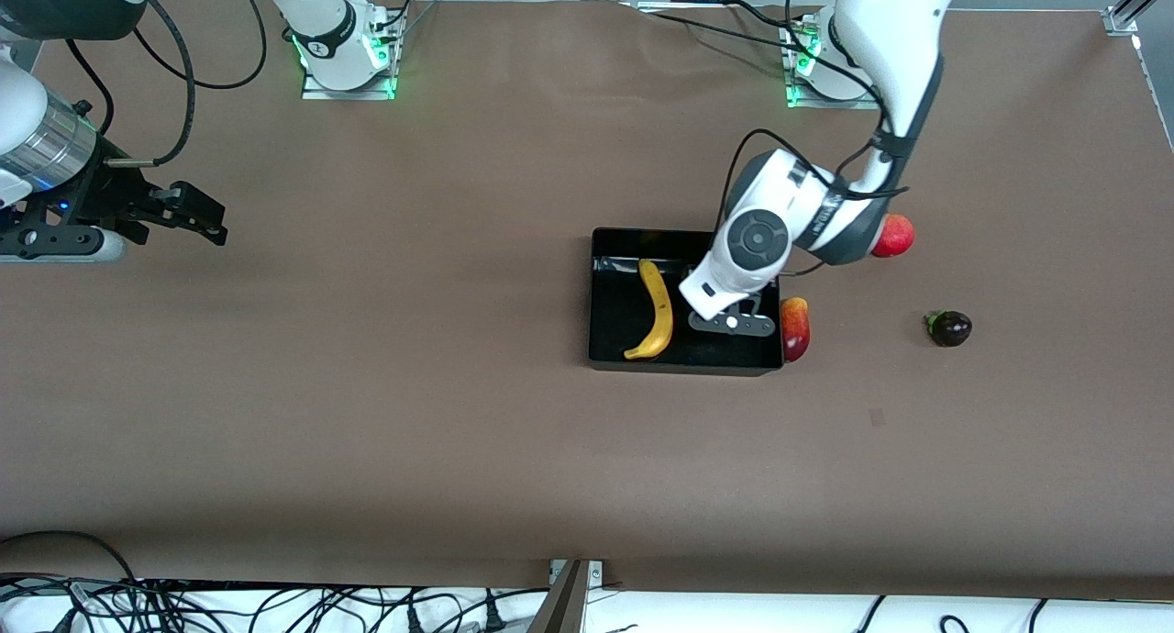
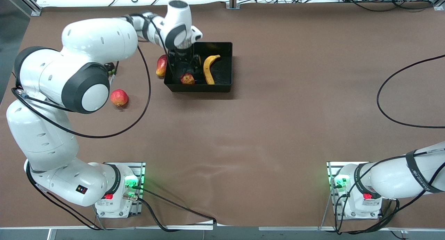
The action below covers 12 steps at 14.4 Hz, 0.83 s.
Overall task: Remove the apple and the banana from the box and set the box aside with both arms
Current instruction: 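Close the left gripper on the red apple inside the box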
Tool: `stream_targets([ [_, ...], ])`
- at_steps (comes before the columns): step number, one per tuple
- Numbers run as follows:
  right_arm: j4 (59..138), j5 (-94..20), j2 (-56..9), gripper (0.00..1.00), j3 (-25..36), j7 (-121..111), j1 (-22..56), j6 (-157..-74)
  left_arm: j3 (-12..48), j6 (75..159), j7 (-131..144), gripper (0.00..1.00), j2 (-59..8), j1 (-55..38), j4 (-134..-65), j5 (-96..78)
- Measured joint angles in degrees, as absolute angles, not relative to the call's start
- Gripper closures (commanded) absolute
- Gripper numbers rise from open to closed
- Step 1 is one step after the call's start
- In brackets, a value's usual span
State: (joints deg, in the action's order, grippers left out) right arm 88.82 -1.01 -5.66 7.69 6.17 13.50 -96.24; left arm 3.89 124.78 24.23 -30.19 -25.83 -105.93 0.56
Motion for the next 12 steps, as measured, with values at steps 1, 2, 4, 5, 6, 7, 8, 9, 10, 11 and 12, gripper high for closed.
stream_targets([
  [1,88.8,-1.0,-5.7,0.0,7.7,6.2,13.5,-96.2,4.0,126.7,24.2,0.0,-30.2,-26.1,-107.7,0.6],
  [2,88.8,-1.0,-5.7,0.0,7.7,6.2,13.5,-96.2,4.1,127.7,24.2,0.0,-30.2,-26.2,-109.0,0.6],
  [4,88.8,-1.0,-5.7,0.0,7.7,6.2,13.5,-96.2,4.3,128.6,24.2,0.16,-30.5,-26.2,-110.4,0.6],
  [5,88.8,-1.0,-5.7,0.0,7.7,6.2,13.5,-96.2,4.8,128.7,24.3,0.49,-30.7,-26.2,-110.7,0.6],
  [6,88.8,-1.0,-5.7,0.0,7.7,6.2,13.5,-96.2,5.2,128.7,24.4,0.6,-30.8,-26.2,-110.8,0.6],
  [7,88.8,-1.0,-5.7,0.0,7.7,6.2,13.5,-96.2,5.6,128.7,24.4,0.68,-30.8,-26.2,-110.7,0.6],
  [8,88.8,-1.0,-5.7,0.0,7.7,6.2,13.5,-96.2,5.6,128.7,24.4,0.68,-30.7,-26.2,-110.7,0.6],
  [9,88.8,-1.0,-5.7,0.0,7.7,6.2,13.5,-96.2,5.6,128.7,24.4,0.68,-30.7,-26.1,-110.6,0.6],
  [10,88.8,-1.0,-5.7,0.0,7.7,6.2,13.5,-96.1,5.6,128.2,24.4,0.68,-30.7,-25.9,-110.3,0.6],
  [11,88.8,-1.0,-5.7,0.0,7.7,6.2,13.5,-96.1,5.6,126.5,24.4,0.68,-30.5,-25.6,-109.1,0.6],
  [12,88.8,-1.0,-5.7,0.0,7.7,6.2,13.5,-96.1,5.4,122.7,24.4,0.68,-30.3,-25.2,-106.9,0.6],
])
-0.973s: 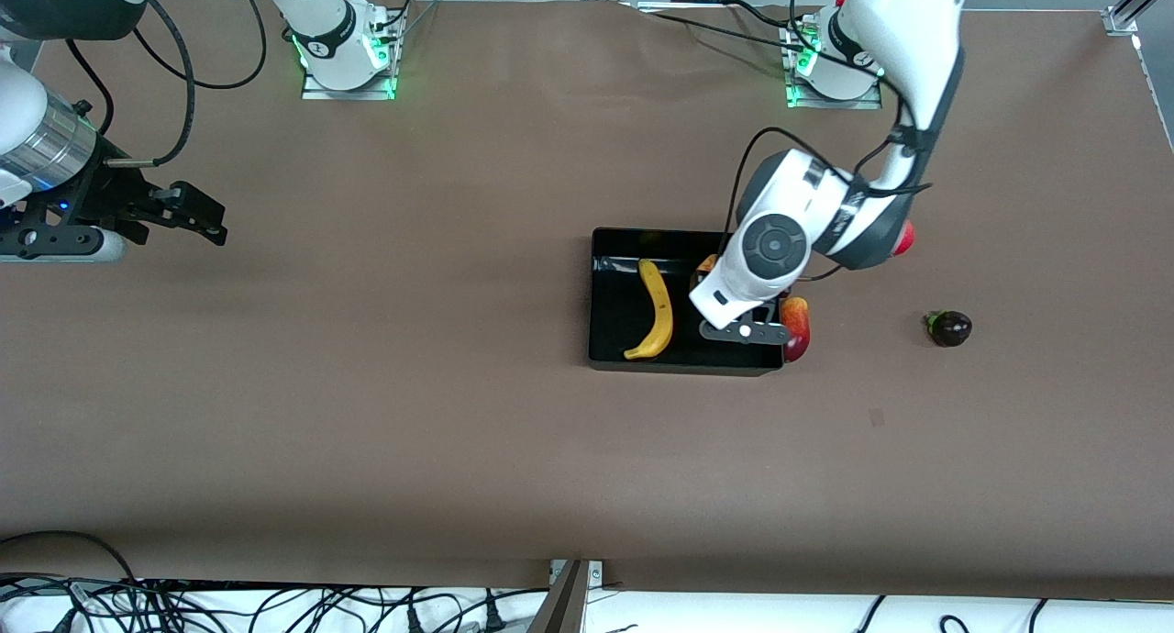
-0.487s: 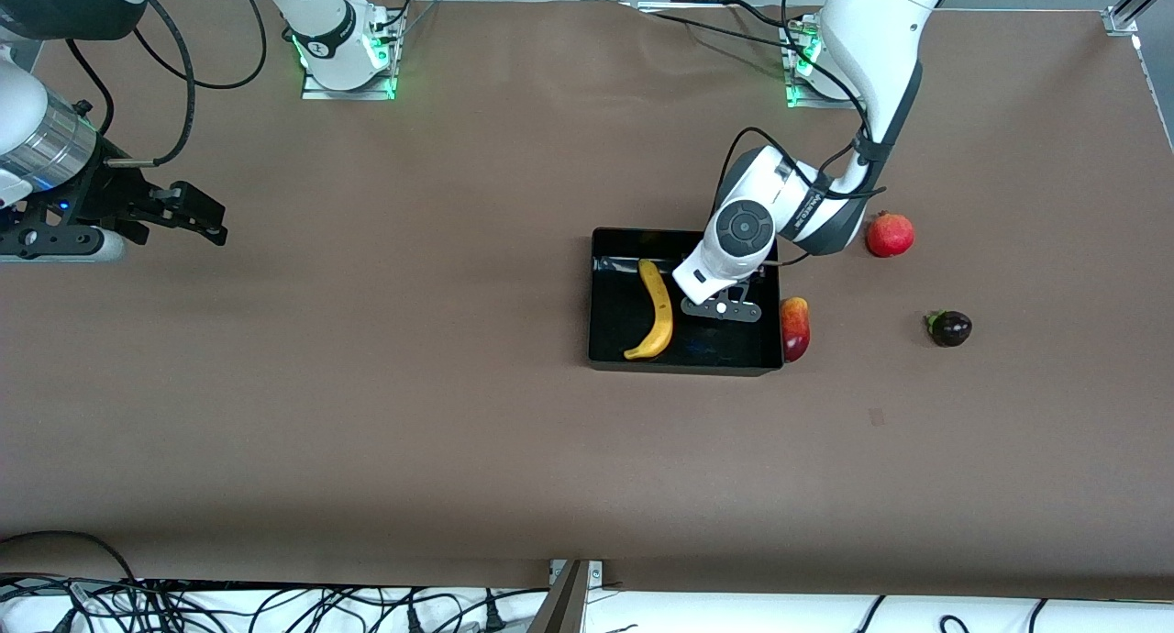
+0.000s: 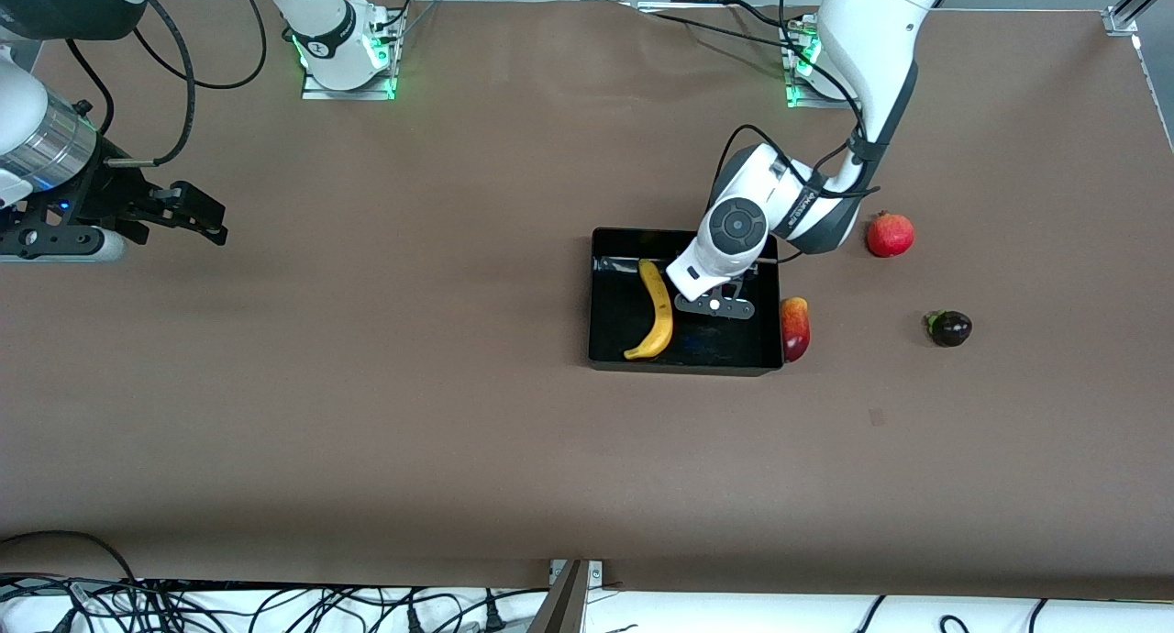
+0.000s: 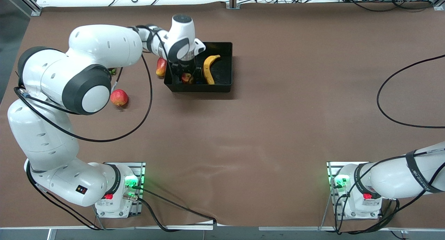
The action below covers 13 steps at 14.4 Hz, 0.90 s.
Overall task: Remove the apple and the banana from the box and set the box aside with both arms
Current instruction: 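Lift the apple out and set it beside the mango, open left gripper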
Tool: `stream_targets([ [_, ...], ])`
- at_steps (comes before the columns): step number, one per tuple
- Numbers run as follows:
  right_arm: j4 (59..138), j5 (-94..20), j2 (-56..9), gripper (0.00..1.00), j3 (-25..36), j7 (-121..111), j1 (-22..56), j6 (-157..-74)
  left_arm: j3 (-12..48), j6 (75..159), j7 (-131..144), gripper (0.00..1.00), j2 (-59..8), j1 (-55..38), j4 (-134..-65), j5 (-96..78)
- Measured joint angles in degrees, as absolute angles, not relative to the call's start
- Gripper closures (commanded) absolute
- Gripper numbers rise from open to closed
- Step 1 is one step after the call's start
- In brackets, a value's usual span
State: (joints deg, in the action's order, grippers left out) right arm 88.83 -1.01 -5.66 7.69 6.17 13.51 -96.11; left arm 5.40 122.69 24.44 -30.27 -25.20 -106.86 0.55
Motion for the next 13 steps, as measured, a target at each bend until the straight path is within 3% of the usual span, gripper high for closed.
stream_targets([
  [5,88.8,-1.0,-5.7,0.0,7.7,6.2,13.5,-96.1,4.7,97.6,17.9,0.67,-27.6,-18.0,-90.6,0.6],
  [10,88.8,-1.0,-5.7,0.0,7.7,6.2,13.5,-96.1,4.3,95.9,0.0,0.68,-28.5,-5.5,-92.8,2.1],
  [13,88.8,-1.0,-5.7,0.0,7.7,6.2,13.5,-96.1,4.5,103.8,-0.5,0.64,-29.5,-4.2,-100.6,4.1],
])
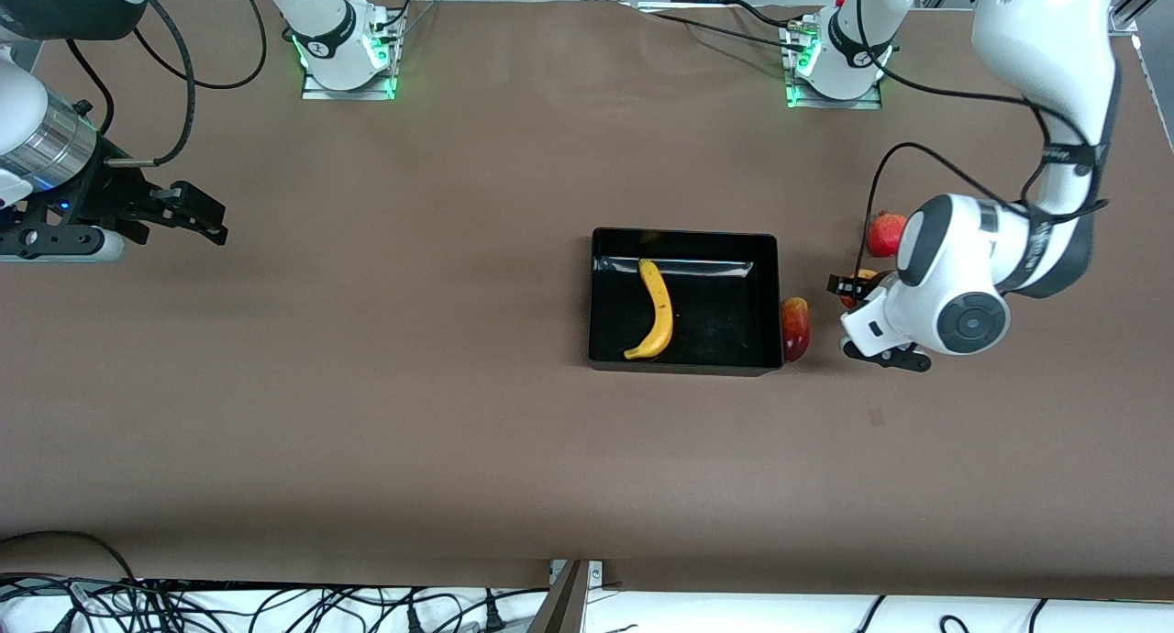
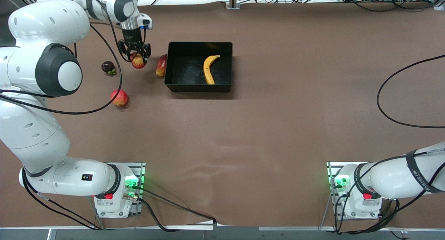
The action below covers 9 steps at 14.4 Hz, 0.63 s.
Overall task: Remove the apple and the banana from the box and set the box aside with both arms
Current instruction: 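Lift the apple out and set it beside the mango, open left gripper, then move the left gripper back into the box over the yellow banana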
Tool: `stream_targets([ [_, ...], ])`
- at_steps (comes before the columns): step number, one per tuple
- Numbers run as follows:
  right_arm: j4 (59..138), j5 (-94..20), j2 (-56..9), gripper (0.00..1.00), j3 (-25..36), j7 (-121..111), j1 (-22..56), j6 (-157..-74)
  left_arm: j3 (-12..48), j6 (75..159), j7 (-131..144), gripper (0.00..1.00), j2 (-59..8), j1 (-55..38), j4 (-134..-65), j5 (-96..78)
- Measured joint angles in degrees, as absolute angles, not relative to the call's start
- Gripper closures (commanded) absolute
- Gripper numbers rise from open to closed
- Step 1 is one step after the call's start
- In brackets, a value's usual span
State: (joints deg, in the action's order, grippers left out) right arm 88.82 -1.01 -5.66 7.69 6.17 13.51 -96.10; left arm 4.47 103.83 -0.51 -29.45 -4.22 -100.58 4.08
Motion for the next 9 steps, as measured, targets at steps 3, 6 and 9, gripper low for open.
stream_targets([
  [3,88.8,-1.0,-5.7,0.0,7.7,6.2,13.5,-96.1,4.7,112.9,-0.5,0.0,-29.5,-4.2,-108.3,4.3],
  [6,88.8,-1.0,-5.7,0.0,7.7,6.2,13.5,-96.2,4.8,115.4,-0.5,0.0,-29.5,-4.2,-110.9,4.4],
  [9,88.8,-1.0,-5.7,0.0,7.7,6.2,13.5,-96.3,4.8,115.4,-0.5,0.0,-29.2,-4.2,-110.9,4.4],
])
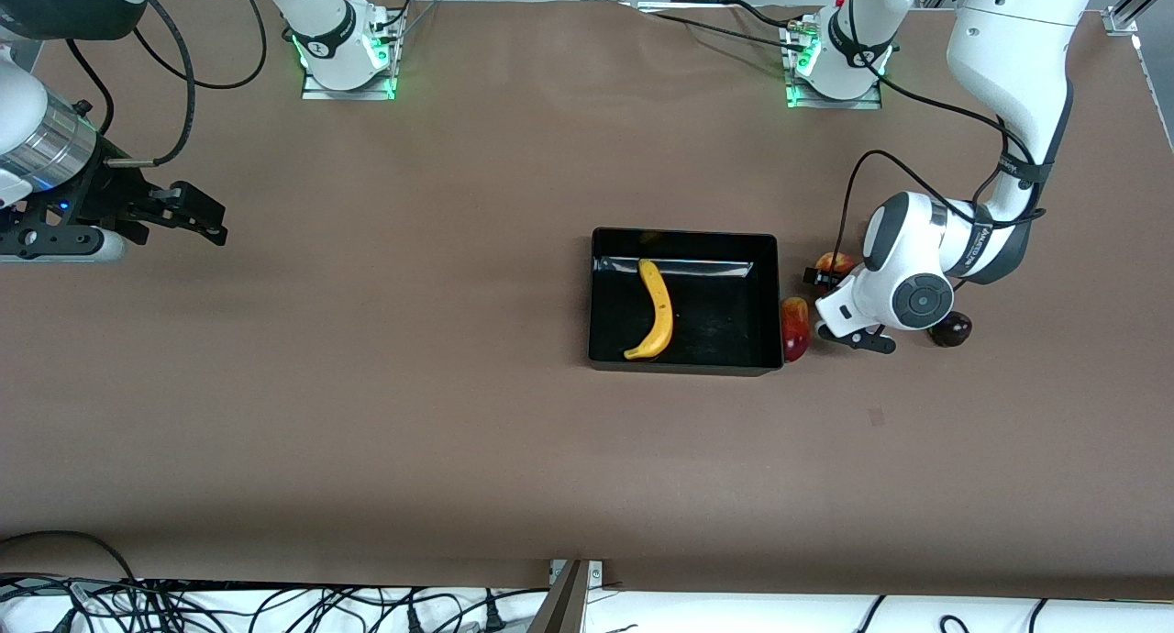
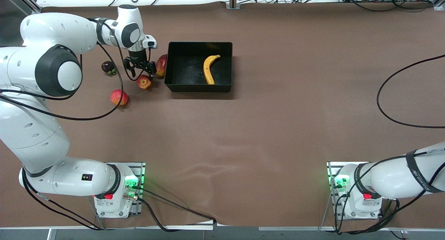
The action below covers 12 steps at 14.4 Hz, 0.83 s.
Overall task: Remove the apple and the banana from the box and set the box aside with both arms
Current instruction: 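Move the left gripper back into the box over the yellow banana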
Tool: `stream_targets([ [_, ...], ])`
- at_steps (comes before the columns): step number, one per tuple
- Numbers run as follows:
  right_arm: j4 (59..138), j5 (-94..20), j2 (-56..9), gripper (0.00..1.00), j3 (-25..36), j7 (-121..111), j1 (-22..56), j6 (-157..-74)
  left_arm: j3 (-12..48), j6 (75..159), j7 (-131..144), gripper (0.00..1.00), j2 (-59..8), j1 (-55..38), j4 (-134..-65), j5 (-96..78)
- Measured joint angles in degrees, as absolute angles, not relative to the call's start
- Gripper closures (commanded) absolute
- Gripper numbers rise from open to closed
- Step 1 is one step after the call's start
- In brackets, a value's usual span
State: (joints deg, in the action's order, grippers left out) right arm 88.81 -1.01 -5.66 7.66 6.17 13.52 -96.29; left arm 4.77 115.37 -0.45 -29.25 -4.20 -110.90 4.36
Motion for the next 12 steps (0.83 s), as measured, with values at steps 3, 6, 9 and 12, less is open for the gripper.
stream_targets([
  [3,88.8,-1.0,-5.7,0.0,7.6,6.2,13.5,-96.3,5.9,112.3,-0.4,0.0,-27.2,-4.3,-108.6,4.4],
  [6,88.8,-1.0,-5.7,0.0,7.6,6.2,13.6,-96.3,10.7,103.2,2.4,0.0,-24.6,-5.1,-99.1,4.3],
  [9,88.8,-1.0,-5.7,0.0,7.6,6.2,13.6,-96.3,15.2,100.9,11.0,0.0,-25.4,-8.5,-92.2,3.9],
  [12,88.7,-1.0,-5.7,0.0,7.6,6.2,13.6,-96.4,15.9,106.8,18.2,0.0,-30.4,-15.6,-90.2,3.5],
])
